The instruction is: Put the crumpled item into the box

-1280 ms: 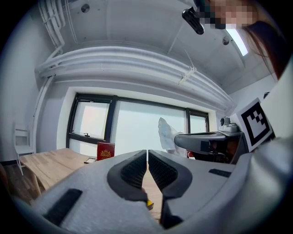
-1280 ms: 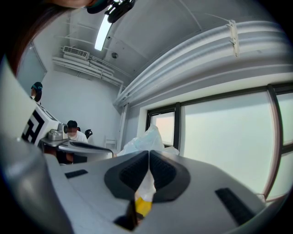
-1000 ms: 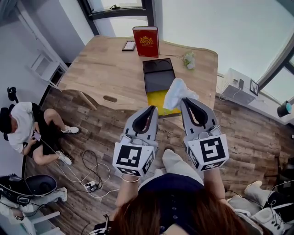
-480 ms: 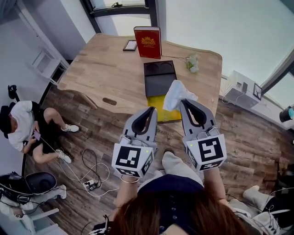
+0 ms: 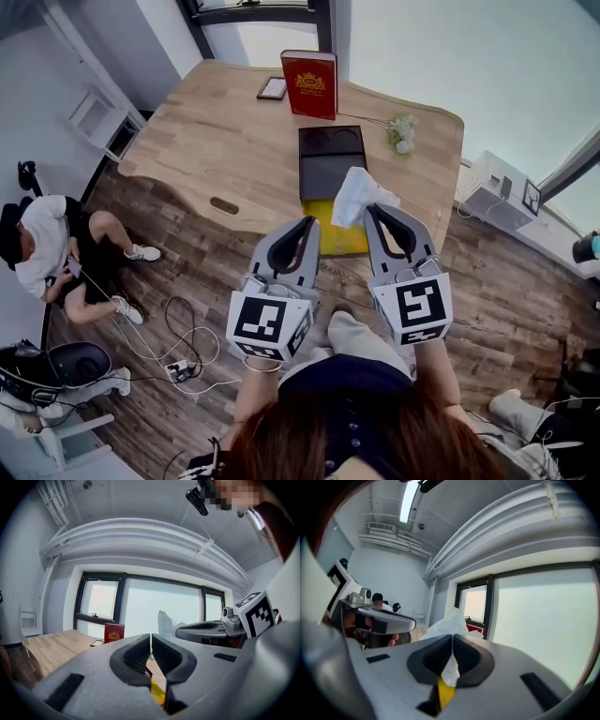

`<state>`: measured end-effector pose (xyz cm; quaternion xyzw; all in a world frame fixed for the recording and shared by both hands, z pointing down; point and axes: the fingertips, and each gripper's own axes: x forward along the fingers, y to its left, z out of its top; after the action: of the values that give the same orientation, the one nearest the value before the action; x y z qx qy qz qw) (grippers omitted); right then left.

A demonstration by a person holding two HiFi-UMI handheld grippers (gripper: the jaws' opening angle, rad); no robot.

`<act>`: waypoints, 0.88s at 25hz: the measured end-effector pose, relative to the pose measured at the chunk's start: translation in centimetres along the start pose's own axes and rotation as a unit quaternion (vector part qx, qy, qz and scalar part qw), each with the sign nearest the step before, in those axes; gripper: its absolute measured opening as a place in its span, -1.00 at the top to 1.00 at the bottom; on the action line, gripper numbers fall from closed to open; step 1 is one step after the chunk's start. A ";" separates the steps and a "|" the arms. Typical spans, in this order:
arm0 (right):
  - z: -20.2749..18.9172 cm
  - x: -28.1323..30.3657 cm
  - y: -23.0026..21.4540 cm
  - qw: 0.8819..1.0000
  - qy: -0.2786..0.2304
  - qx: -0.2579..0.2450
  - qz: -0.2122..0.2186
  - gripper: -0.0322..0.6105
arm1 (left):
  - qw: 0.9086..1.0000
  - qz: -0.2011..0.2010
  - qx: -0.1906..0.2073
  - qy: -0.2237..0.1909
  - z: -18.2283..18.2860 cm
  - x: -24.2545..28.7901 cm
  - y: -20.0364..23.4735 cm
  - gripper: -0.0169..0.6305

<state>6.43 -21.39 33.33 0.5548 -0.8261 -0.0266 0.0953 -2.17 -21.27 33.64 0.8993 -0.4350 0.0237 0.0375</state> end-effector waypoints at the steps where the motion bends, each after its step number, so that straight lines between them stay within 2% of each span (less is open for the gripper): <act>1: -0.1 0.3 0.0 1.000 0.002 -0.002 0.003 0.81 | 1.000 0.001 0.000 0.000 0.0 0.2 0.1 0.85; 22: -6.6 4.6 0.5 0.994 0.073 -0.055 0.054 0.81 | 1.000 0.018 -0.007 0.014 -0.5 2.5 1.0 0.85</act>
<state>5.56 -25.05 40.46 0.5034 -0.8431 -0.0259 0.1872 -1.45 -23.82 34.33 0.8906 -0.4509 0.0337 0.0491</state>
